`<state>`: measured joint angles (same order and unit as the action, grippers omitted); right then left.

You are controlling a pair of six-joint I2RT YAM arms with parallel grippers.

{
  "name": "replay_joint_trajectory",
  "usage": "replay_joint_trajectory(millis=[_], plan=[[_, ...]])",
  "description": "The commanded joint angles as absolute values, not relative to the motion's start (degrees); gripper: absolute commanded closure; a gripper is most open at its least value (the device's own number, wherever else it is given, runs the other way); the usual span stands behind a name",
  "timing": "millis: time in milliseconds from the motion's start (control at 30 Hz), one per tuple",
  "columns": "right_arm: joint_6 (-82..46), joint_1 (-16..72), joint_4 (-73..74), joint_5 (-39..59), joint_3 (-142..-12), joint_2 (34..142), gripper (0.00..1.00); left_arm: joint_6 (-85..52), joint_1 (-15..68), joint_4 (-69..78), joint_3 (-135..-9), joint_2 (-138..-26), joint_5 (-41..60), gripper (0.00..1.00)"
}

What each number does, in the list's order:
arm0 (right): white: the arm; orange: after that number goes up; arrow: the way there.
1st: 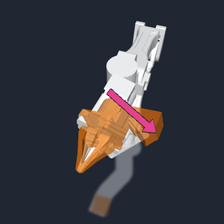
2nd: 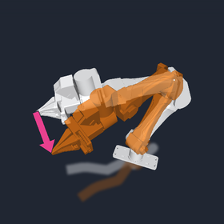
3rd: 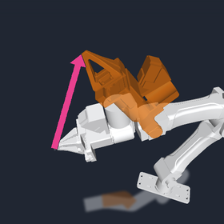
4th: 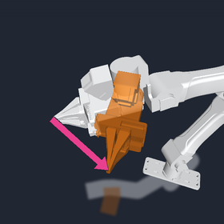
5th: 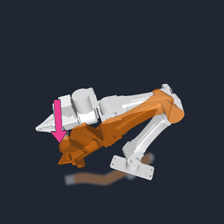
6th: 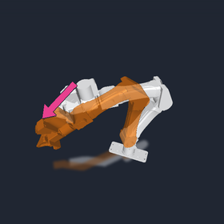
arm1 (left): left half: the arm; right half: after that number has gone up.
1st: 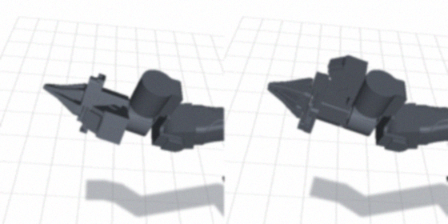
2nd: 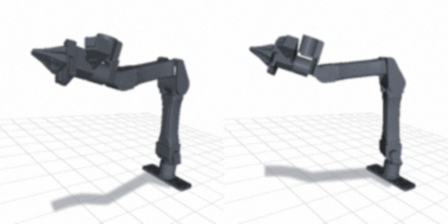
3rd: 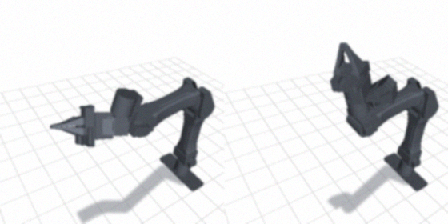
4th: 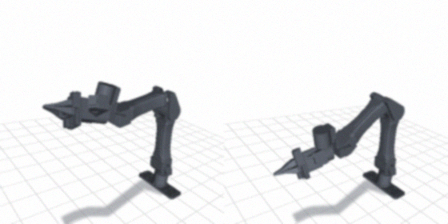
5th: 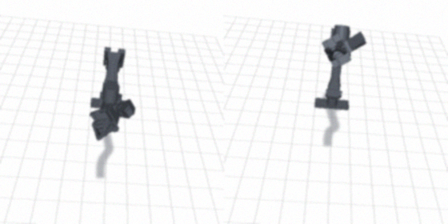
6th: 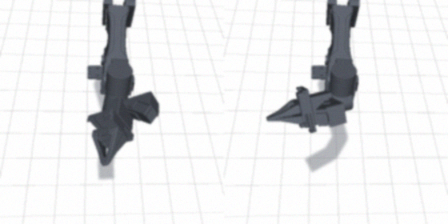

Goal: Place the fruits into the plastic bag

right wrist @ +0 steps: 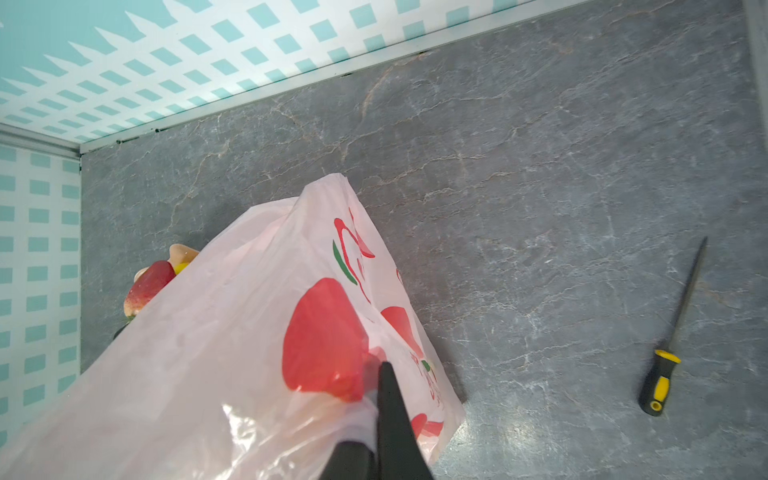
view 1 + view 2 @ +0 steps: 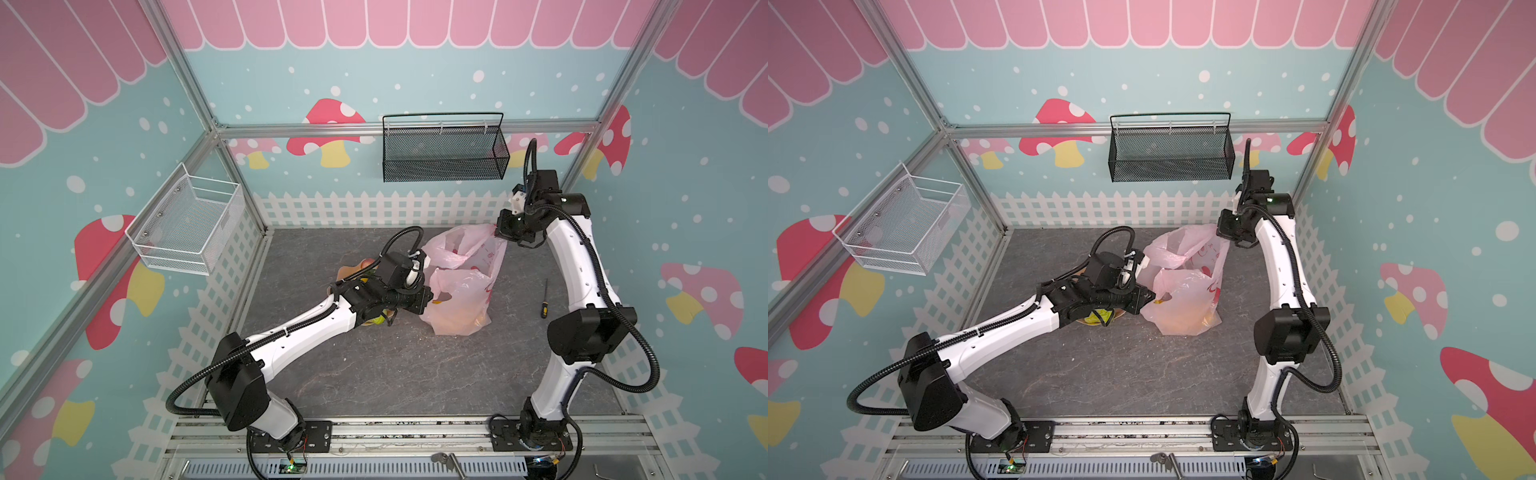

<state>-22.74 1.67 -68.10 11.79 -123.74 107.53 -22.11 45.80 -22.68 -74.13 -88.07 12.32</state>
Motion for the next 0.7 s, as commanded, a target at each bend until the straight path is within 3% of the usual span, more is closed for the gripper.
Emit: replay_joint_trajectory(millis=[0,300,367,533,667], plan=[[-21.7,1.8,-69.5,11.5,-124.7,106.5,0.99,-21.4,46.0,-21.0,-75.1,-88.9,13.0,1.0],[-23.4,1.8,-66.2,16.0,-124.7,110.2,0.97,-20.0,46.0,-18.7,-69.4,-85.3,12.2,0.99],[-23.6,1.8,-65.7,16.7,-124.6,110.4,0.97,-20.1,46.2,-16.8,-67.7,-83.7,12.9,0.9],[-23.9,1.8,-64.9,18.0,-124.0,110.3,0.97,-20.2,46.1,-12.7,-63.5,-77.4,11.4,0.5],[-24.5,1.8,-63.9,19.2,-123.3,110.1,0.97,-20.1,45.7,-13.1,-62.7,-73.3,11.0,0.33]])
